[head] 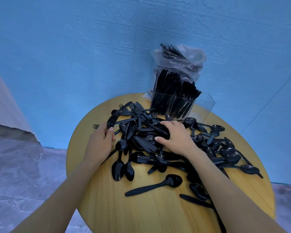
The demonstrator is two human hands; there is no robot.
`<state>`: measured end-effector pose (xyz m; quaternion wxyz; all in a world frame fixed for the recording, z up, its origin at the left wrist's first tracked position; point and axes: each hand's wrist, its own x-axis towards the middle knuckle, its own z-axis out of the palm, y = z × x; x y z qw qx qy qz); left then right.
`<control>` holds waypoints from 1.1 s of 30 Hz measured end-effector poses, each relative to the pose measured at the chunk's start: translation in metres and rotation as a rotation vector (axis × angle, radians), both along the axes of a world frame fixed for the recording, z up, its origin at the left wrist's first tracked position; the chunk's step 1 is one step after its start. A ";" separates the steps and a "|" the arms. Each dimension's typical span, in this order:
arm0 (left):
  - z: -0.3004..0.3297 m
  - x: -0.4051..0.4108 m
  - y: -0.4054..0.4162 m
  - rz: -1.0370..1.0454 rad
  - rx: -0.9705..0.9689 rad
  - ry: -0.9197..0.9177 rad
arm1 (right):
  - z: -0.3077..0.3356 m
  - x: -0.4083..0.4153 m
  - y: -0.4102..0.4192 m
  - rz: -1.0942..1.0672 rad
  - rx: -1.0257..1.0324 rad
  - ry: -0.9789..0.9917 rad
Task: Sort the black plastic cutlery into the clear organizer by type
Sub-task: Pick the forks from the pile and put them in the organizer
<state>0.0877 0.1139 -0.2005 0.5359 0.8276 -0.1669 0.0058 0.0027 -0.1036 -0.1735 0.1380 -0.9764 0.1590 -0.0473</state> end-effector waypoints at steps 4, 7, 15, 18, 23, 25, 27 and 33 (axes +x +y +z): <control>-0.001 0.001 0.001 0.004 -0.010 0.006 | 0.003 0.014 0.005 0.015 -0.039 -0.061; -0.001 0.001 0.001 0.004 0.001 -0.006 | 0.012 0.021 0.004 -0.012 0.019 -0.161; -0.005 0.004 0.001 -0.010 0.014 -0.035 | 0.027 0.022 -0.015 -0.119 0.158 -0.303; -0.005 0.004 0.001 -0.005 0.015 -0.038 | 0.027 0.019 -0.009 -0.115 0.177 -0.289; -0.007 0.005 0.003 -0.011 0.017 -0.038 | 0.021 0.006 0.011 0.056 0.177 -0.075; -0.009 0.006 0.003 -0.015 0.025 -0.047 | 0.017 0.001 0.012 0.080 0.155 -0.050; -0.010 0.006 0.003 -0.016 0.035 -0.049 | 0.018 0.003 0.009 0.033 0.172 -0.117; -0.008 0.005 0.002 0.003 0.040 -0.043 | 0.024 0.049 -0.011 -0.130 0.193 -0.212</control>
